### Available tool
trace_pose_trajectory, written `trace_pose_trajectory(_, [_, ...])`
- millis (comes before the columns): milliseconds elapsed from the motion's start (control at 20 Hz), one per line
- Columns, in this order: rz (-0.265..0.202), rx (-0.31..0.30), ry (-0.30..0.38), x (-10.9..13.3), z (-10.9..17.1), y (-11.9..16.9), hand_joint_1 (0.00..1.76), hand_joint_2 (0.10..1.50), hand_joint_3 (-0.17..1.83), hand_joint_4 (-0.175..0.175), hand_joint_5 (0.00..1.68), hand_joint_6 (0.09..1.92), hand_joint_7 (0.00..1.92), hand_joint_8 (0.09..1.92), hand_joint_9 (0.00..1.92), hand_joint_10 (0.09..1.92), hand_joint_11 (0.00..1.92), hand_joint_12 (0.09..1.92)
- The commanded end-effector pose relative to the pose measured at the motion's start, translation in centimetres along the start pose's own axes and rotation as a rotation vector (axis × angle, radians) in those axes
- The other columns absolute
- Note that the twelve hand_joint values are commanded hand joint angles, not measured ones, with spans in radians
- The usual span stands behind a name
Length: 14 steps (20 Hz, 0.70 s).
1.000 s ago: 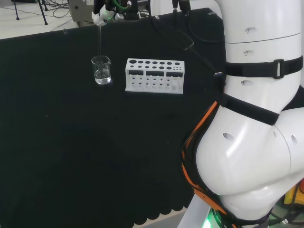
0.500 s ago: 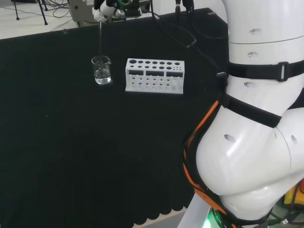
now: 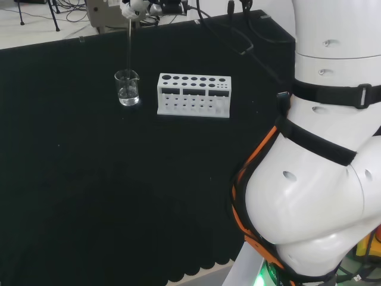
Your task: Put the glass rod back on the white test tube rack.
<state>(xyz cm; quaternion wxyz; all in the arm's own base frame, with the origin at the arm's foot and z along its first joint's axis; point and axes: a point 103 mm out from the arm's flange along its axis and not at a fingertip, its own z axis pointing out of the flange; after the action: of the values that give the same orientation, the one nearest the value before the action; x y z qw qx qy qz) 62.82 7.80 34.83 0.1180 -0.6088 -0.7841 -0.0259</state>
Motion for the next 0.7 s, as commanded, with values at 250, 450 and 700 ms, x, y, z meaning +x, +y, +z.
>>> trace_pose_trajectory(250, [0.036,-0.041,0.005,-1.9,-2.2,-1.4,1.24,1.03,-0.17,-0.175,1.48,0.15,1.58,0.92,1.92,0.43,1.81,0.81])
trace_pose_trajectory(450, [0.060,-0.046,0.006,-3.1,-2.4,-2.0,1.24,1.03,-0.17,-0.175,1.48,0.15,1.58,0.92,1.92,0.44,1.81,0.81])
trace_pose_trajectory(700, [0.088,-0.050,0.007,-4.6,-2.6,-2.7,1.24,1.03,-0.17,-0.175,1.48,0.15,1.58,0.92,1.92,0.44,1.81,0.81])
